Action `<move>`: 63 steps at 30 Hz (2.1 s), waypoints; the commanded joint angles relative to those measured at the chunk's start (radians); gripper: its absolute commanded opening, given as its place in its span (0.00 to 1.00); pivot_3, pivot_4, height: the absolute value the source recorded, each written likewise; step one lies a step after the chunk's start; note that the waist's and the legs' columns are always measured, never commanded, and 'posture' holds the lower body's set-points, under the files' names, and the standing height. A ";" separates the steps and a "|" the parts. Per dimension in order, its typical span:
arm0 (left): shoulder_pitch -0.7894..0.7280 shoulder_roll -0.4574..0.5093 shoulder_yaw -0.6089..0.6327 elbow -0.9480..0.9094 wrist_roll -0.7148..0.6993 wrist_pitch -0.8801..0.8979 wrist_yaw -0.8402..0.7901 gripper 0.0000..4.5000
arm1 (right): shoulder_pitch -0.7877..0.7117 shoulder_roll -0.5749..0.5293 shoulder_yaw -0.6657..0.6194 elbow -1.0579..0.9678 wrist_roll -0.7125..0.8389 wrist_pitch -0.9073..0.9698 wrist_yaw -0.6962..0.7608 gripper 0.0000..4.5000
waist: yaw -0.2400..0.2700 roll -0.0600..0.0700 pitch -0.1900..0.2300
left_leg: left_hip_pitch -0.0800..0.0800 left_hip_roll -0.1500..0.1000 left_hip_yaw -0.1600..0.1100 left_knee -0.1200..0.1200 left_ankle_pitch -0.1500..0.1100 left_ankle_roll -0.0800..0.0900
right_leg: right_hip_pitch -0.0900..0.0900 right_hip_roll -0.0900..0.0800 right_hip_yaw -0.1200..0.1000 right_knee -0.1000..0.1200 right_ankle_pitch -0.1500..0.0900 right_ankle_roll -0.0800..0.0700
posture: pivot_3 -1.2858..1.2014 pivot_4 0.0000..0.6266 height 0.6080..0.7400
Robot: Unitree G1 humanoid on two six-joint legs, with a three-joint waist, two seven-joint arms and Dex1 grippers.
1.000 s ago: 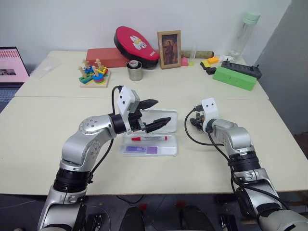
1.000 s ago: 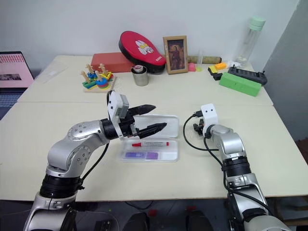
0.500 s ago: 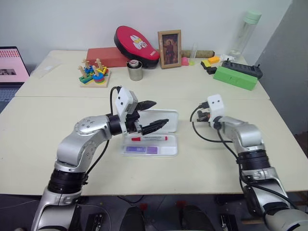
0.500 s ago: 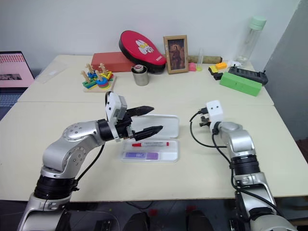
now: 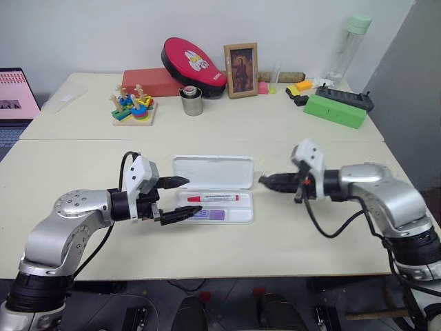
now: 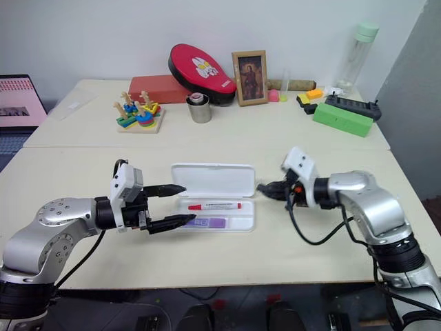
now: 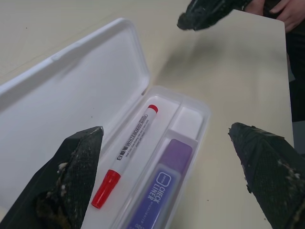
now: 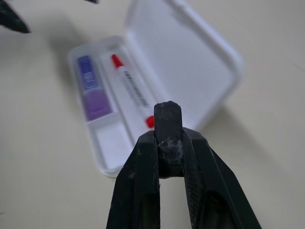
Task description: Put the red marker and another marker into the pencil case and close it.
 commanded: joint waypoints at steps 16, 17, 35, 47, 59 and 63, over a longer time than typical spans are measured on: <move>-0.018 -0.015 -0.008 -0.076 -0.016 0.000 0.014 1.00 | 0.000 0.051 0.181 0.018 -0.111 -0.020 -0.035 0.07 | 0.003 0.000 0.000 | 0.000 0.000 0.000 0.000 0.000 0.000 | 0.000 0.000 0.000 0.000 0.001 -0.002 | 0.52 0.24 1.00; -0.022 -0.016 -0.011 -0.078 -0.018 0.004 0.017 1.00 | 0.000 0.055 0.186 0.016 -0.113 -0.019 -0.036 0.07 | 0.003 -0.001 0.000 | 0.000 0.000 0.000 0.000 0.000 0.000 | 0.000 0.000 0.000 0.000 0.001 -0.002 | 0.52 0.24 1.00; -0.060 -0.023 -0.036 -0.084 -0.015 0.025 0.036 1.00 | -0.022 0.125 0.220 0.082 -0.161 -0.041 -0.048 0.23 | 0.003 -0.001 0.000 | 0.000 0.000 0.000 0.000 0.000 0.000 | 0.000 0.000 0.000 0.001 0.001 -0.002 | 0.52 0.24 1.00; -0.070 -0.044 -0.035 -0.063 -0.005 0.008 0.066 1.00 | -0.075 0.120 0.167 0.046 -0.122 -0.041 -0.007 0.81 | 0.003 -0.001 0.000 | 0.000 0.000 0.000 0.000 0.000 0.000 | 0.000 0.000 0.000 0.001 0.001 -0.002 | 0.52 0.24 1.00; -0.106 -0.121 0.061 -0.053 -0.073 0.069 0.212 1.00 | -0.301 0.259 -0.023 0.216 0.000 -0.081 -0.030 0.99 | 0.001 -0.001 -0.001 | 0.001 0.000 0.000 0.001 0.000 0.000 | 0.001 0.000 -0.001 0.002 0.002 -0.002 | 0.52 0.24 1.00; -0.127 -0.133 0.104 -0.038 -0.084 0.070 0.263 1.00 | -0.434 0.338 -0.017 0.470 -0.107 -0.139 -0.166 0.99 | 0.001 -0.001 0.000 | 0.000 0.000 0.000 0.000 0.000 0.000 | 0.000 0.000 -0.001 0.002 0.002 -0.002 | 0.52 0.24 1.00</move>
